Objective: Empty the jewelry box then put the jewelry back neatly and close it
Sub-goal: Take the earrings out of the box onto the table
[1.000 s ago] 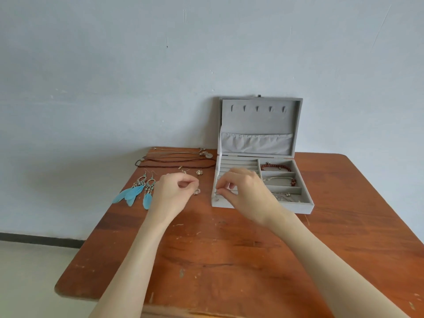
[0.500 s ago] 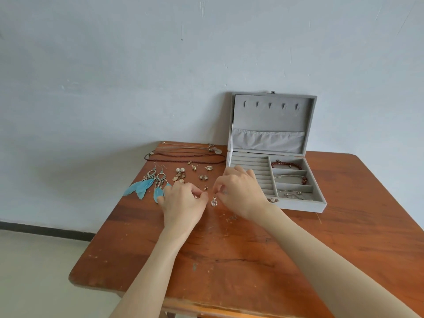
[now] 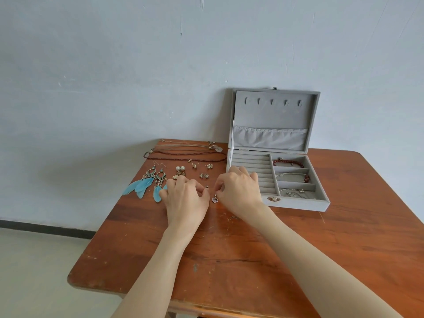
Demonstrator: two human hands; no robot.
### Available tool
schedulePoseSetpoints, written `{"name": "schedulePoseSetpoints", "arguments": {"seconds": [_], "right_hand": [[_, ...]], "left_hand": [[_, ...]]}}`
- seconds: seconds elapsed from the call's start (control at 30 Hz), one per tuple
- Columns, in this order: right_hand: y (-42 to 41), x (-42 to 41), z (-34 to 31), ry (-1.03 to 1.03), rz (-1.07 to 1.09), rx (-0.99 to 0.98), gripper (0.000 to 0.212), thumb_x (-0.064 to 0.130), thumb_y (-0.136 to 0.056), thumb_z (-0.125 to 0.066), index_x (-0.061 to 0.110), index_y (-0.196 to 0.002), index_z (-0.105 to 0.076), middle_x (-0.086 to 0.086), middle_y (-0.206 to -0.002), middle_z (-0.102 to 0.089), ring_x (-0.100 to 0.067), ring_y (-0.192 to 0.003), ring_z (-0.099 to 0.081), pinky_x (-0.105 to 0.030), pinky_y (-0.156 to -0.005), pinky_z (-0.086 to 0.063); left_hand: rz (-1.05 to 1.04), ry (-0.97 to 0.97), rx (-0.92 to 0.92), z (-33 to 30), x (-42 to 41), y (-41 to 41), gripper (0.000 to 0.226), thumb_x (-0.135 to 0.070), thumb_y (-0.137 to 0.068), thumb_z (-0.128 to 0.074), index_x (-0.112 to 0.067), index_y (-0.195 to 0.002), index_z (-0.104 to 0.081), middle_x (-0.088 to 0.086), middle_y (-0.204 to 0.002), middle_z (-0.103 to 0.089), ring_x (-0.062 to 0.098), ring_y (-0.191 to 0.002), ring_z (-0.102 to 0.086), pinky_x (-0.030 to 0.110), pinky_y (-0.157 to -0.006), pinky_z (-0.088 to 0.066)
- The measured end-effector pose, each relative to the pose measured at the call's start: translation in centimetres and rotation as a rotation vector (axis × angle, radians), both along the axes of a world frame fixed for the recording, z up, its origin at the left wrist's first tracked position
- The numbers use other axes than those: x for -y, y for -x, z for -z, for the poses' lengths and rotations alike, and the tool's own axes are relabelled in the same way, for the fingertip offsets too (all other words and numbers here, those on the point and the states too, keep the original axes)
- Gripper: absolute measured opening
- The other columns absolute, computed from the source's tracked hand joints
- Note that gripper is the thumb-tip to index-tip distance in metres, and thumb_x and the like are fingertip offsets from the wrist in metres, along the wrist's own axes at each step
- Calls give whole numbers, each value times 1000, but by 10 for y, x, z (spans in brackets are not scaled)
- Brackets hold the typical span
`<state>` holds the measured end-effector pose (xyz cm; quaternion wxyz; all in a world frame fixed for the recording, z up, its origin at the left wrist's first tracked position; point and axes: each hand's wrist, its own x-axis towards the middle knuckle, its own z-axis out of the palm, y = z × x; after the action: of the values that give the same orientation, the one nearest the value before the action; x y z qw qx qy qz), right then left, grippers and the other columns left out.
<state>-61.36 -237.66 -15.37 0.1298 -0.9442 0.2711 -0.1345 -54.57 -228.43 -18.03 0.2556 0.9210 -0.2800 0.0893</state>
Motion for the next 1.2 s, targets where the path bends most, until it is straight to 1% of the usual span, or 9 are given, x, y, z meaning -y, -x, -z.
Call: {"name": "schedulePoseSetpoints", "arguments": {"seconds": [0.37,0.5,0.63,0.7,0.8,0.87,0.97,1.1,1.2], "right_hand": [[-1,0,5,77,15,-28,25,22,-88,-49,21,-103,-69,-3,-113,-54,-23,-111,-44,-37,-93,-27],[3,0,8,73,7,-10,25,25,-89,-48,23,-107,-67,-3,-113,-54,-23,-112,-43,-38,-92,-27],[14,1,7,41,-12,51,27,30,-92,-46,26,-112,-63,-1,-113,-54,-20,-113,-44,-36,-92,-26],[22,3,5,22,-23,93,27,31,-92,-45,26,-112,-62,0,-112,-56,-19,-111,-46,-36,-93,-26],[39,16,3,14,-8,180,25,27,-92,-48,21,-110,-64,-1,-107,-61,-21,-108,-51,-38,-93,-31],[52,32,2,17,19,230,22,22,-91,-51,16,-105,-67,-4,-102,-64,-25,-102,-55,-39,-89,-37],[69,62,4,3,86,261,20,15,-90,-53,10,-101,-69,-9,-96,-64,-30,-95,-57,-42,-81,-45],[81,101,5,12,162,213,25,13,-92,-48,10,-109,-67,-10,-106,-62,-29,-103,-54,-37,-86,-43],[82,129,4,55,193,139,29,13,-93,-43,10,-114,-63,-11,-116,-60,-29,-109,-51,-38,-91,-40]], "left_hand": [[14,-7,41,5,0,-3,27,-41,-90,-51,-25,-103,-68,-2,-110,-57,18,-109,-39,33,-86,-25],[41,39,54,6,-1,-4,26,-38,-91,-50,-24,-105,-66,-3,-106,-58,18,-107,-40,32,-86,-25],[124,108,115,6,-3,0,20,-31,-90,-54,-22,-103,-66,-2,-100,-60,20,-105,-43,33,-87,-27],[190,137,133,5,-1,3,17,-27,-88,-58,-22,-102,-66,-2,-97,-61,22,-102,-45,35,-86,-31],[318,156,171,2,4,8,14,-19,-85,-62,-20,-98,-66,-2,-93,-61,22,-95,-49,37,-82,-39],[384,153,194,-1,12,13,13,-18,-85,-61,-18,-97,-67,-2,-90,-60,21,-90,-50,34,-78,-41],[475,118,176,-7,34,21,17,-20,-89,-55,-18,-103,-65,-2,-96,-59,20,-96,-48,29,-79,-37],[658,-9,167,-16,78,31,31,-22,-95,-44,-14,-123,-56,1,-116,-54,18,-112,-44,28,-92,-37],[731,-101,176,-21,115,34,34,-20,-96,-42,-11,-128,-52,2,-123,-51,19,-115,-41,30,-94,-37]]}}
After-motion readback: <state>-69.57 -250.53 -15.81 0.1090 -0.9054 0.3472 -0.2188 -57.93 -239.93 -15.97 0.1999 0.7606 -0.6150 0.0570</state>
